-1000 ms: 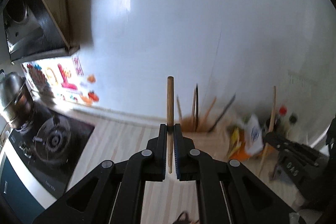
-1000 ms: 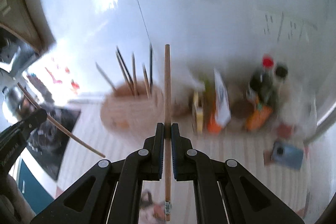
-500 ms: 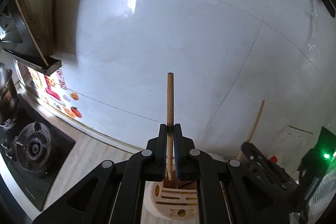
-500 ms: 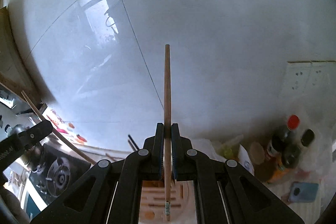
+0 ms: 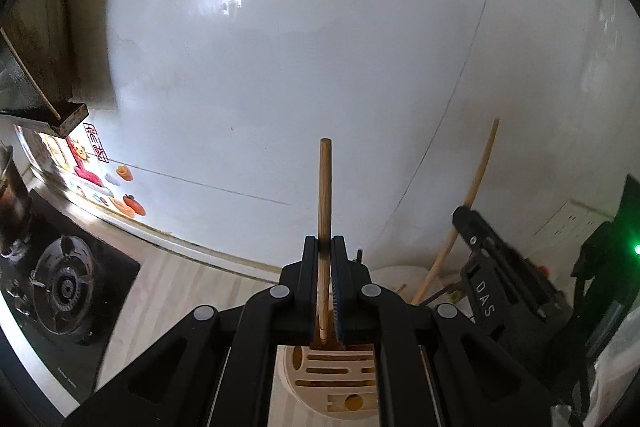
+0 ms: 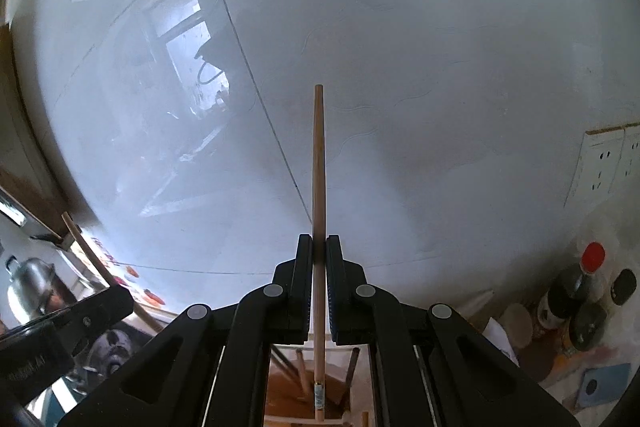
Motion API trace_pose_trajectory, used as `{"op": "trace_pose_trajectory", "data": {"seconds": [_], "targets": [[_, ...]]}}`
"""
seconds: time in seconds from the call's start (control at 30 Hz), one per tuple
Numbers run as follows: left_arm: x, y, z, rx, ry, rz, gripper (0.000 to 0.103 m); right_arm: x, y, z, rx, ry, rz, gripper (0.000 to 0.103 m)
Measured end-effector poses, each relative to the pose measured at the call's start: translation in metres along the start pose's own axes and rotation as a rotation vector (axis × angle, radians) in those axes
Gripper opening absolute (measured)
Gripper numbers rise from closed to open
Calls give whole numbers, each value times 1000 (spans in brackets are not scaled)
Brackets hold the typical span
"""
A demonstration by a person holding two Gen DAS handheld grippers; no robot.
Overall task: Organize utensils
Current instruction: 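Open both tools to drop the chopsticks into the cream holder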
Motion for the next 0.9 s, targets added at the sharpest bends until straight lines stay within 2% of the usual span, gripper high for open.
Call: {"op": "trace_pose_trajectory", "data": {"seconds": [0.27,0.43,0.5,0.57,0.6,0.63,0.67,0.73,0.8,0.87,0.9], "targets": [[-4,14,16,-40,-32,-11,4,-2,22,8,20,10,-38,7],[-8,15,18,-58,-15,-30,4,1,28,9,3,6,-35,7],[-10,15,14,-63,6,-50,6,2,30,12,-27,-5,-32,7],[-10,14,6,-49,7,-55,12,9,30,13,-52,-29,-19,7],[-9,13,0,-40,-8,-50,17,10,30,12,-68,-42,-14,8],[-9,12,-6,-30,-12,-50,37,11,30,10,-85,-60,-8,13],[-10,11,-13,-17,-10,-53,63,13,30,7,-92,-75,0,26],[-12,11,-31,32,-16,-51,82,18,27,-5,-92,-93,24,40],[-15,13,-47,67,-55,-38,88,25,24,-19,-81,-93,35,42],[-20,18,-58,90,-89,-28,103,34,21,-39,-65,-77,47,48],[-22,22,-63,101,-116,-19,103,39,21,-49,-62,-53,53,51]]}}
Point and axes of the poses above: each gripper's, at about its wrist camera, not at the fingertips, and z roughly the way its jaws point, x to its right, y to its underside, the point moved 1 cm from there along z, roughly the way its jaws point, and after that the axes turned 2 degrees about y, right-handed, at the moved point
